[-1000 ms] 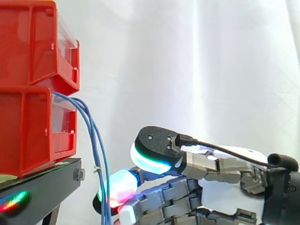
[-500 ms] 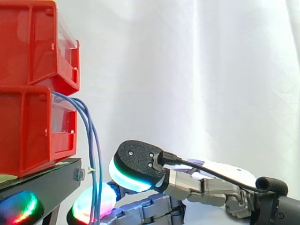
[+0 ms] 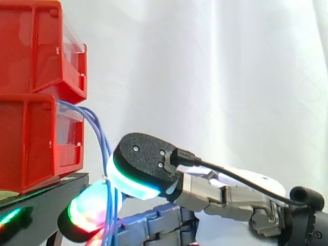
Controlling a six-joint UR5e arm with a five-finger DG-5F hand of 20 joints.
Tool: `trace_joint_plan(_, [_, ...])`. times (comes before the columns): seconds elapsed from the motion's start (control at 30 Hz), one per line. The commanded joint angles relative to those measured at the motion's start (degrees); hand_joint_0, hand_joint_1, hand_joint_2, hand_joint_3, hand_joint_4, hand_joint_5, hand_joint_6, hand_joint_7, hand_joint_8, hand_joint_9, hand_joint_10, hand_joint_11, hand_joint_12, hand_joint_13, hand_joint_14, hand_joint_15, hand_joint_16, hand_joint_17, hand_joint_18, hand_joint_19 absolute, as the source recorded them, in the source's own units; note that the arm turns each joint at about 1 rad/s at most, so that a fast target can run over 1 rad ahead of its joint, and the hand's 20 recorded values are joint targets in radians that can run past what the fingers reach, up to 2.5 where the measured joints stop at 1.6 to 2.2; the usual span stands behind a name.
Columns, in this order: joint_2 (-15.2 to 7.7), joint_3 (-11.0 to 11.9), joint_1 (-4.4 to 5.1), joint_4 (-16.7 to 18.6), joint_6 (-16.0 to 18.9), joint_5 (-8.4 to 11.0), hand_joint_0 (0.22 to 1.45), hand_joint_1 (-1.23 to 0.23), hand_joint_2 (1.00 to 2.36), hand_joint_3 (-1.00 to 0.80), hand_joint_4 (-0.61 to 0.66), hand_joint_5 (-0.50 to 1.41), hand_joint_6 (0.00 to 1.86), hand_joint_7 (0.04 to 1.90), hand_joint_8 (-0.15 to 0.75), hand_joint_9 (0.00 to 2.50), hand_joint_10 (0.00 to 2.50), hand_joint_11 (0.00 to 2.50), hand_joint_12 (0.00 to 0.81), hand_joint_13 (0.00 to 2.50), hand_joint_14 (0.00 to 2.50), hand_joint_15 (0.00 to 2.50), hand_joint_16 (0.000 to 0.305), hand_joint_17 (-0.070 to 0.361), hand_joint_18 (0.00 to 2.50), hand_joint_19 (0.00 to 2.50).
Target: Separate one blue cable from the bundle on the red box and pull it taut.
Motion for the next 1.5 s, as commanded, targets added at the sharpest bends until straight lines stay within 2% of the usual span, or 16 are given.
trace_joint_plan(0.0, [0.03, 0.96, 0.4, -0.13, 0.11, -0.57, 0.57, -0.68, 1.01, -0.31, 0.1, -0.08, 0.57, 1.32, 0.303, 0.96, 0.02, 0.65, 0.345, 0.82, 0.02, 0.49, 0.036, 0.081, 0.68, 0.59])
trace_joint_plan(0.1, [0.03, 1.48, 0.49, -0.31, 0.11, -1.01, 0.57, -0.67, 1.01, -0.24, 0.07, -0.09, 0.63, 1.26, 0.318, 0.97, 0.02, 0.66, 0.358, 0.84, 0.01, 0.49, 0.038, 0.086, 0.71, 0.58])
trace_joint_plan(0.23, [0.12, 1.75, 0.49, -0.57, 1.34, -1.27, 0.57, -0.68, 1.01, -0.18, 0.09, -0.12, 0.73, 1.05, 0.333, 0.98, 0.02, 0.69, 0.375, 0.85, 0.01, 0.48, 0.042, 0.093, 0.74, 0.56])
trace_joint_plan(0.33, [0.21, 1.75, 0.49, -1.19, 3.27, -2.15, 0.57, -0.68, 1.01, -0.16, 0.09, -0.13, 0.75, 1.05, 0.341, 0.99, 0.01, 0.71, 0.385, 0.86, 0.02, 0.49, 0.044, 0.099, 0.77, 0.54])
trace_joint_plan(0.43, [0.82, 1.75, 0.23, -4.18, 4.5, -2.76, 0.57, -0.7, 1.01, -0.17, 0.11, -0.14, 0.79, 0.98, 0.346, 0.99, 0.01, 0.72, 0.388, 0.86, 0.02, 0.48, 0.044, 0.1, 0.77, 0.54])
trace_joint_plan(0.47, [1.35, 1.75, 0.14, -6.2, 4.85, -2.85, 0.57, -0.7, 1.01, -0.18, 0.12, -0.14, 0.8, 0.98, 0.339, 0.99, 0.01, 0.72, 0.387, 0.86, 0.02, 0.49, 0.044, 0.099, 0.77, 0.54])
trace_joint_plan(0.57, [1.79, 1.66, -0.04, -8.75, 5.38, -2.94, 0.53, -0.71, 1.01, -0.36, 0.12, -0.14, 0.79, 0.94, 0.311, 0.97, 0.02, 0.73, 0.357, 0.83, 0.02, 0.5, 0.038, 0.087, 0.72, 0.59])
trace_joint_plan(0.6, [2.14, 1.75, -0.13, -9.45, 5.64, -3.03, 0.51, -0.69, 1.01, -0.41, 0.12, -0.13, 0.73, 1.02, 0.314, 0.97, 0.02, 0.73, 0.363, 0.84, 0.02, 0.5, 0.039, 0.089, 0.73, 0.58])
trace_joint_plan(0.67, [2.23, 1.75, -0.3, -12.0, 7.05, -3.2, 0.5, -0.67, 1.0, -0.45, 0.13, -0.12, 0.69, 1.05, 0.318, 0.97, 0.02, 0.72, 0.364, 0.83, 0.01, 0.5, 0.04, 0.09, 0.73, 0.58])
trace_joint_plan(0.7, [2.23, 1.66, -0.3, -12.35, 7.4, -3.2, 0.5, -0.65, 1.0, -0.47, 0.13, -0.1, 0.63, 1.14, 0.319, 0.97, 0.01, 0.72, 0.364, 0.83, 0.02, 0.5, 0.041, 0.091, 0.73, 0.58])
trace_joint_plan(0.8, [2.23, 1.66, -0.65, -13.76, 8.72, -3.12, 0.49, -0.62, 1.0, -0.48, 0.15, -0.09, 0.59, 1.18, 0.319, 0.97, 0.02, 0.72, 0.372, 0.83, 0.01, 0.5, 0.042, 0.094, 0.73, 0.58])
trace_joint_plan(0.9, [2.23, 1.66, -1.36, -15.34, 8.81, -3.03, 0.48, -0.59, 1.0, -0.49, 0.14, -0.09, 0.55, 1.25, 0.323, 0.97, 0.01, 0.71, 0.374, 0.83, 0.01, 0.49, 0.042, 0.095, 0.73, 0.59])
trace_joint_plan(1.1, [2.32, 2.1, -2.41, -18.68, 8.9, -3.2, 0.48, -0.58, 1.0, -0.49, 0.14, -0.08, 0.53, 1.26, 0.326, 0.98, 0.01, 0.7, 0.376, 0.83, 0.02, 0.5, 0.043, 0.096, 0.73, 0.59])
trace_joint_plan(1.27, [2.23, 2.36, -2.41, -18.5, 8.54, -3.12, 0.5, -0.59, 1.0, -0.45, 0.13, -0.08, 0.55, 1.26, 0.325, 0.99, 0.01, 0.72, 0.372, 0.84, 0.02, 0.51, 0.041, 0.093, 0.72, 0.6])
trace_joint_plan(1.47, [2.32, 4.38, -2.23, -19.91, 8.1, -3.03, 0.51, -0.58, 1.01, -0.43, 0.13, -0.08, 0.56, 1.25, 0.321, 0.99, 0.02, 0.72, 0.367, 0.84, 0.02, 0.52, 0.041, 0.091, 0.72, 0.61])
